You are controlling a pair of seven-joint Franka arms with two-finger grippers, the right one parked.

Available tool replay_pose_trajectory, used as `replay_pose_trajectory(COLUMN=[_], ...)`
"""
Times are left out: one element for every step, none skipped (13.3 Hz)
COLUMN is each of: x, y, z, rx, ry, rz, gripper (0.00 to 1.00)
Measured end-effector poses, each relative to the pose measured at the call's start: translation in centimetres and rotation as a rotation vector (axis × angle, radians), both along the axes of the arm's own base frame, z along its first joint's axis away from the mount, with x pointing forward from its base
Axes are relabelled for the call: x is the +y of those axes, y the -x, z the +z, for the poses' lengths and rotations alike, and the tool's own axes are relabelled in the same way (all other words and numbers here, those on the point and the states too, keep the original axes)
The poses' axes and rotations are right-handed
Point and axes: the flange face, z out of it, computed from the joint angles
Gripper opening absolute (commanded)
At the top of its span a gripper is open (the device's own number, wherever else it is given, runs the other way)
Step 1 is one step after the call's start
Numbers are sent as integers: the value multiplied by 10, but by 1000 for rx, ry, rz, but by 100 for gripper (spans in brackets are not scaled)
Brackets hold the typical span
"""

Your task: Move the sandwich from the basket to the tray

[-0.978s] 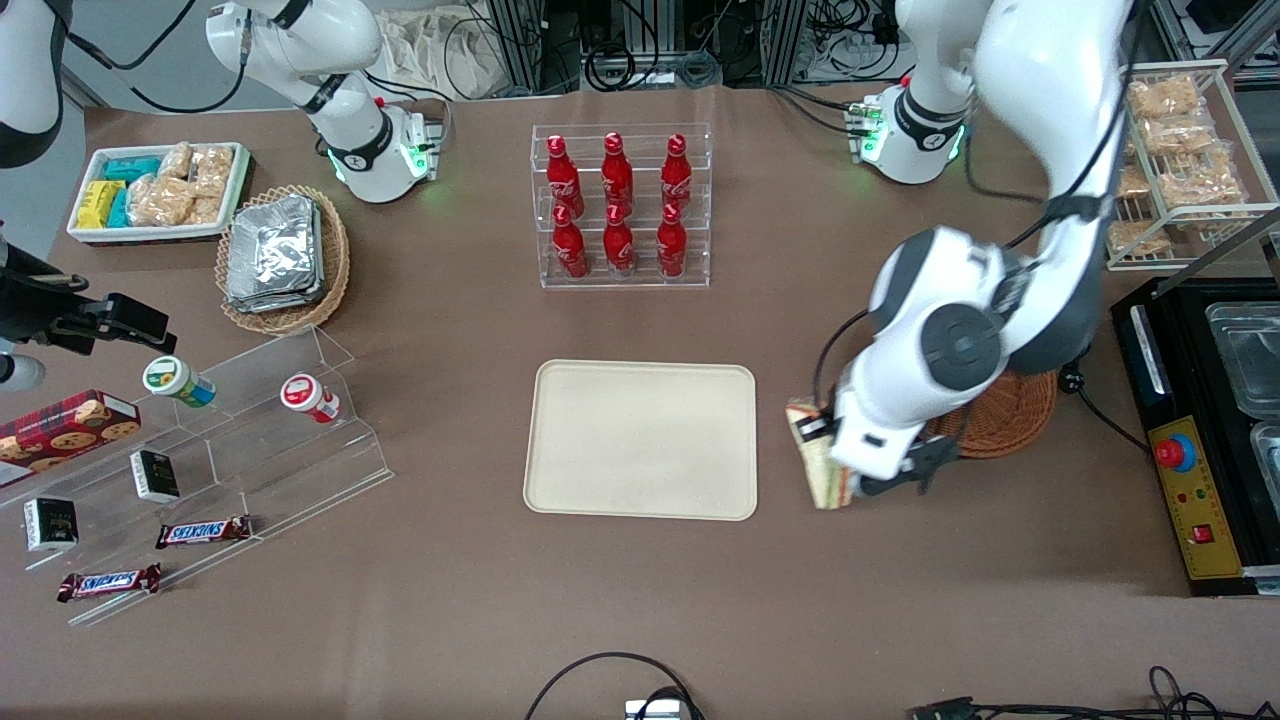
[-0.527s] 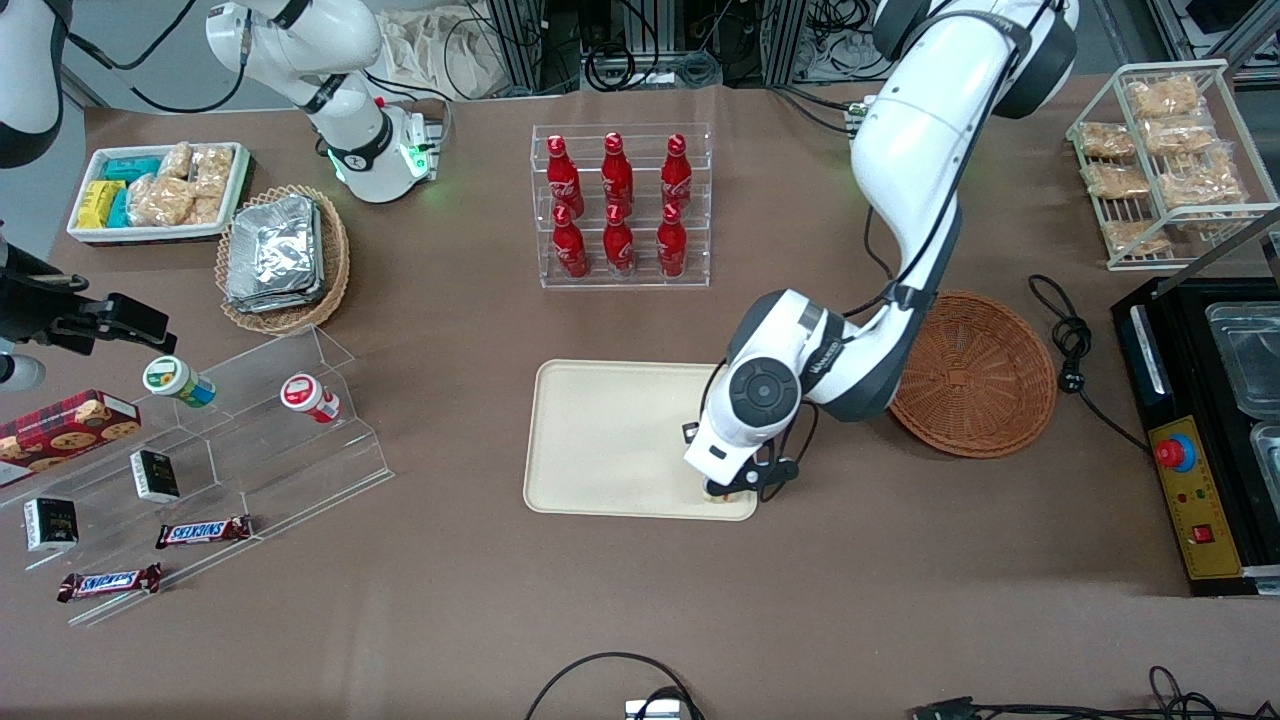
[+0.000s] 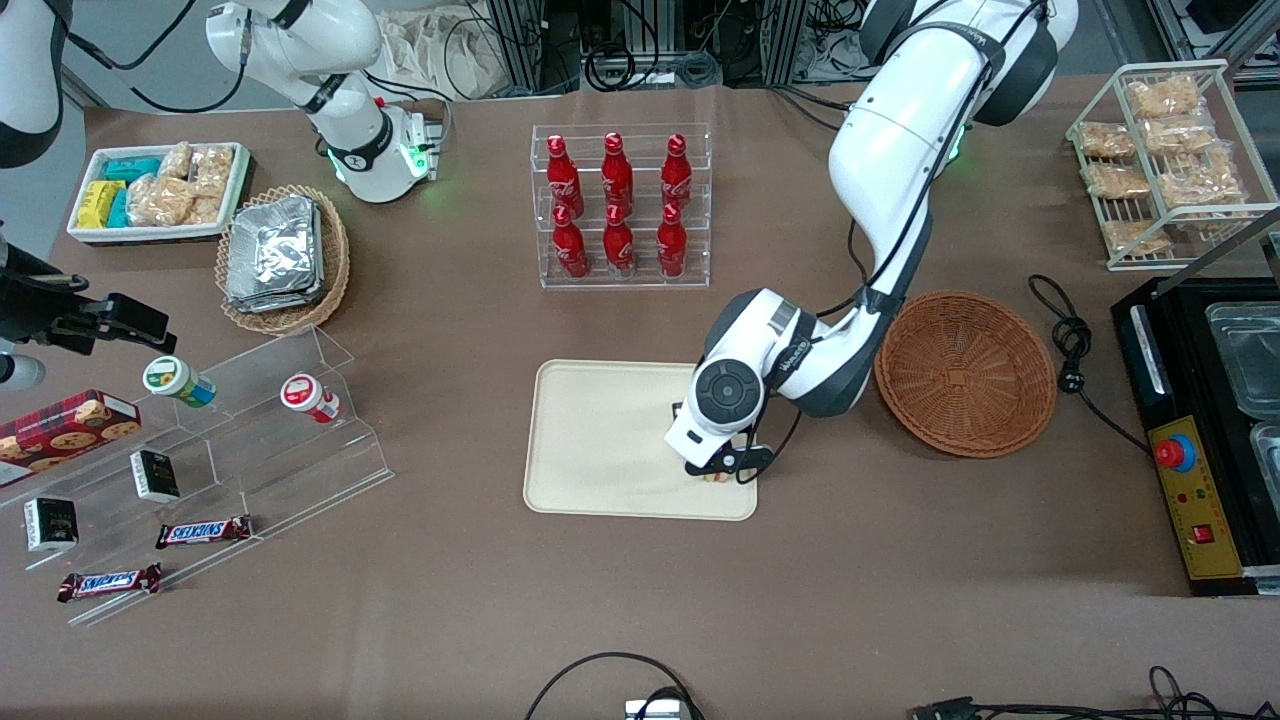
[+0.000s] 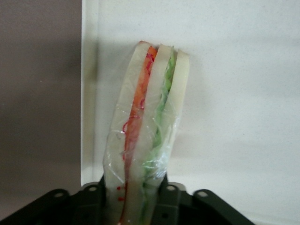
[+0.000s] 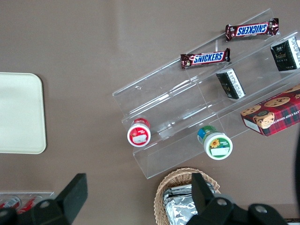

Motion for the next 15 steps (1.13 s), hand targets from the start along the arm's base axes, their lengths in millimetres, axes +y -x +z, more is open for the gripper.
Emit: replay_pose_trajectory(x=[2, 4, 10, 20, 34, 48, 62, 77, 98, 121, 144, 166, 189, 213, 238], y=[-3, -8, -14, -19, -23, -24, -23, -23, -22, -18, -9, 7, 25, 40, 50], z=[8, 24, 45, 69, 96, 123, 147, 170, 190, 208, 221, 232, 241, 251, 263], rx=[-13, -35, -59, -78, -86, -82, -90, -111, -134, -164, -196, -220, -233, -237, -239], ry=[4, 11, 13, 7, -10, -30, -40, -42, -40, -27, -10, 5, 13, 18, 22], rz=[4, 10, 19, 32, 48, 62, 77, 98, 126, 156, 183, 205, 220, 222, 219], gripper=[100, 100, 100, 100, 100, 100, 100, 100, 100, 100, 100, 100, 100, 100, 100])
